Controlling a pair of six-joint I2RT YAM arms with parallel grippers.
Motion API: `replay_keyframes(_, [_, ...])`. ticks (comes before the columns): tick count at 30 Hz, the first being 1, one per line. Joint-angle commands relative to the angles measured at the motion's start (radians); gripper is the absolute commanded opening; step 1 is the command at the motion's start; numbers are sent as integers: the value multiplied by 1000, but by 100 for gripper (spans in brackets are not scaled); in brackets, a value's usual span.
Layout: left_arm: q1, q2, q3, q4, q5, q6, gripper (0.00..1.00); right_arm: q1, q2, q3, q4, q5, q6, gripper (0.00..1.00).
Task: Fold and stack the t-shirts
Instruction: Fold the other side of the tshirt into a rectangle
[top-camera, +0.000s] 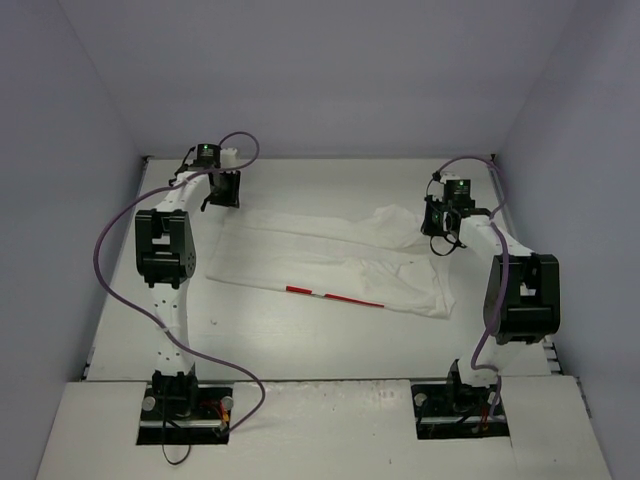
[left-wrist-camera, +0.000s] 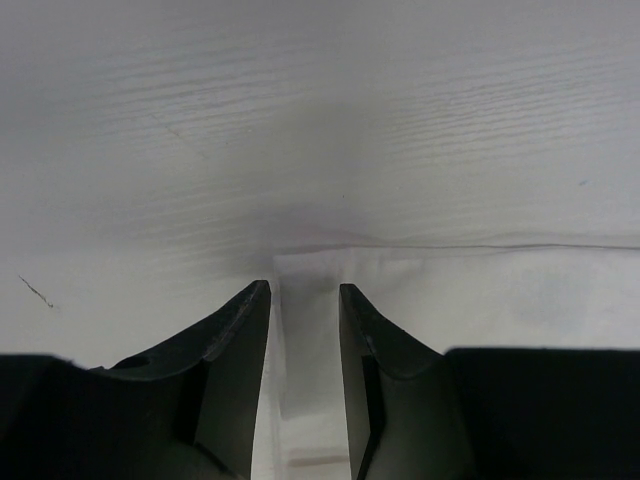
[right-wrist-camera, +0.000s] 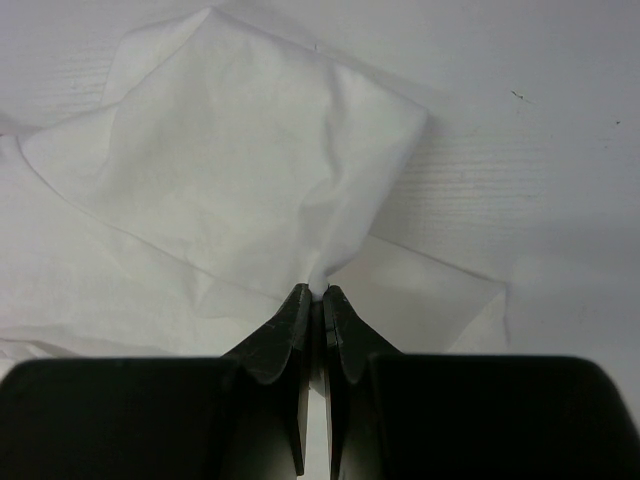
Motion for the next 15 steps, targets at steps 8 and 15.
replay_keyframes(8, [-12, -29, 62, 3, 21, 18, 15, 0, -7, 28, 38, -14, -15, 0])
replay_keyframes(15, [-12, -24, 71, -9, 10, 14, 20, 0, -5, 26, 38, -18, -15, 0])
